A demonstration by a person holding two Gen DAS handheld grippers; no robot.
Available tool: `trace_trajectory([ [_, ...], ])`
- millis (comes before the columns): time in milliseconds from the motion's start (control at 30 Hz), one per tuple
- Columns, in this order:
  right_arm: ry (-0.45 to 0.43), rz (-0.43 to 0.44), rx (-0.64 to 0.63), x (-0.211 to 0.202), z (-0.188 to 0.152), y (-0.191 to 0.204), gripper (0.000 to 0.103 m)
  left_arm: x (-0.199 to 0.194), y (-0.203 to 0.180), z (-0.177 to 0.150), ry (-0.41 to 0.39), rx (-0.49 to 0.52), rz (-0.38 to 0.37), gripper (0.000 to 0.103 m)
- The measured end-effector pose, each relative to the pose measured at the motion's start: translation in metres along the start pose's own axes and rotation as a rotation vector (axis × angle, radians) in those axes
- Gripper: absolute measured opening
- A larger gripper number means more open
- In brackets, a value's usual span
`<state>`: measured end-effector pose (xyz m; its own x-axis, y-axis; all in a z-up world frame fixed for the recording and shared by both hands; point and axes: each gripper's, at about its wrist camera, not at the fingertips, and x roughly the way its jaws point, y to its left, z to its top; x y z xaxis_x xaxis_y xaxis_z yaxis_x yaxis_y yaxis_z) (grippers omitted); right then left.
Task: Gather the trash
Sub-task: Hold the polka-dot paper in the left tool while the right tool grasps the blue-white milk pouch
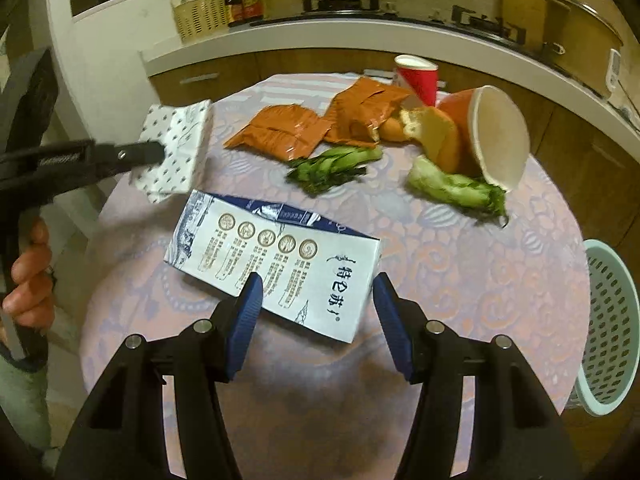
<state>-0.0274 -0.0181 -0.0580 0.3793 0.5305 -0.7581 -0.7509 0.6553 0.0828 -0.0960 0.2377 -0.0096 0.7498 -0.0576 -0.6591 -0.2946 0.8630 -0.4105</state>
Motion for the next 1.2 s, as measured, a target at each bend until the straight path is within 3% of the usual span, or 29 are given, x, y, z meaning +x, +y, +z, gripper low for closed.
trace_trajectory([
  [167,0.005,0.017,-0.030,-0.002,-0.004,0.011,0.054,-0.004,-0.001,0.001,-0.006,0.008,-0.006,0.001],
  [333,0.015,0.105,-0.062,-0.008,-0.005,0.018,0.054,-0.006,0.001,0.000,-0.011,0.011,-0.004,0.001],
  [500,-0.007,0.114,-0.188,-0.017,-0.012,0.038,0.054,-0.009,0.005,0.000,-0.019,0.003,0.007,0.001],
  [600,-0.043,0.071,-0.215,-0.020,-0.009,0.036,0.066,-0.010,0.008,0.001,-0.023,-0.002,0.016,0.001],
  [667,-0.074,0.054,-0.237,-0.017,-0.004,0.030,0.080,-0.009,0.010,0.000,-0.021,-0.006,0.020,0.001],
  [700,-0.079,0.049,-0.247,-0.012,-0.001,0.028,0.081,-0.008,0.010,0.000,-0.020,-0.007,0.024,0.001],
  [1067,0.014,0.126,-0.305,0.040,0.007,0.034,0.083,-0.001,0.010,0.001,-0.012,-0.005,0.042,0.001],
  [1200,0.041,0.094,-0.288,0.050,0.009,0.037,0.077,0.001,0.009,0.000,-0.009,-0.004,0.034,0.001],
])
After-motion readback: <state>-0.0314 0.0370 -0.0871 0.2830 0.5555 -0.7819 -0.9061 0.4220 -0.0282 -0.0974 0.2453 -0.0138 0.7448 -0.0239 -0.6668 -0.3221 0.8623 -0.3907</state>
